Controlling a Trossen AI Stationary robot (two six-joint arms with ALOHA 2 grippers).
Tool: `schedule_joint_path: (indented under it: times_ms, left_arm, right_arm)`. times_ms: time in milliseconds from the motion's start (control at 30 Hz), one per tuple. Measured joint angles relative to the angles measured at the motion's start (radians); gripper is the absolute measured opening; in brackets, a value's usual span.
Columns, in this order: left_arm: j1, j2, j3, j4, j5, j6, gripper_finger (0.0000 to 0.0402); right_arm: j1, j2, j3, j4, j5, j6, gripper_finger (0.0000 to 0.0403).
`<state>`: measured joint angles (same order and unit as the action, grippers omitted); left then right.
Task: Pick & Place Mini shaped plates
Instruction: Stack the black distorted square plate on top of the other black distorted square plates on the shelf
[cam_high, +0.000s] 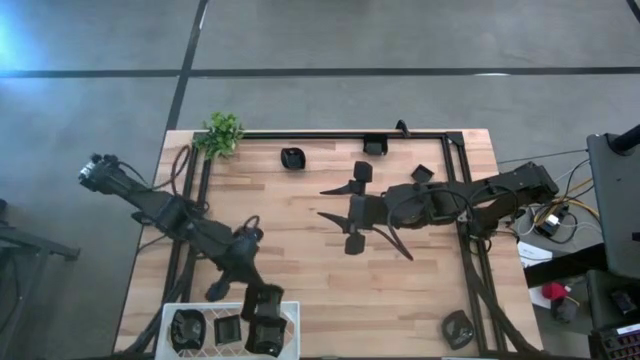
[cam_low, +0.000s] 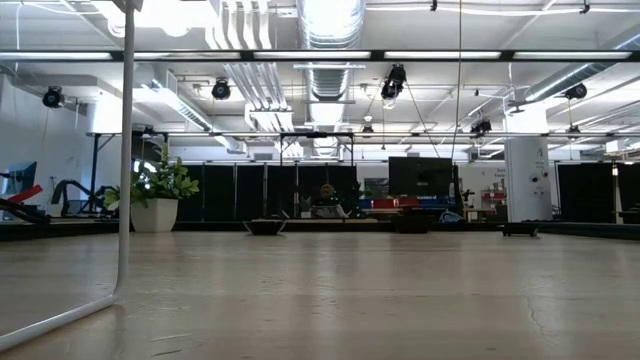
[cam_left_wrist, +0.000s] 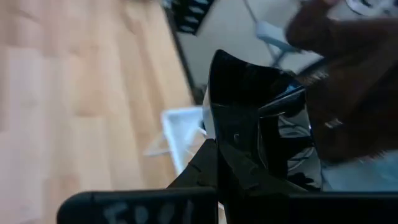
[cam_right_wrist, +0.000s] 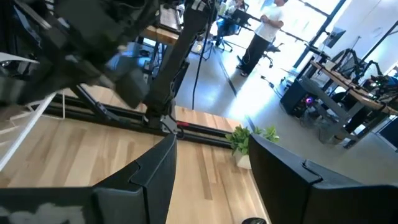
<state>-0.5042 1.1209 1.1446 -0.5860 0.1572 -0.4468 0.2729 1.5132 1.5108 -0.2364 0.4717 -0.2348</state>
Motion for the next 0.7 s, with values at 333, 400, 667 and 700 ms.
schedule_joint_path:
  times_ms: [333, 400, 667, 700]
  left_arm:
    - [-0.027, 0.086, -0.002, 0.035, 0.056, -0.007, 0.0]
    - [-0.029, 0.103, -0.002, 0.046, 0.074, -0.008, 0.0]
    - [-0.032, 0.165, -0.003, 0.093, 0.116, -0.034, 0.0]
    - [-0.032, 0.167, -0.003, 0.095, 0.116, -0.039, 0.0]
  right_arm:
    - [0.0, 0.001, 0.0, -0.005, 0.0, 0.0, 0.0196]
    - [-0.001, 0.001, 0.0, -0.013, 0.0, 0.0, 0.0196]
    - [-0.001, 0.001, 0.0, -0.045, 0.0, 0.0, 0.0196]
    - [-0.001, 0.001, 0.0, -0.045, 0.0, 0.0, 0.0196]
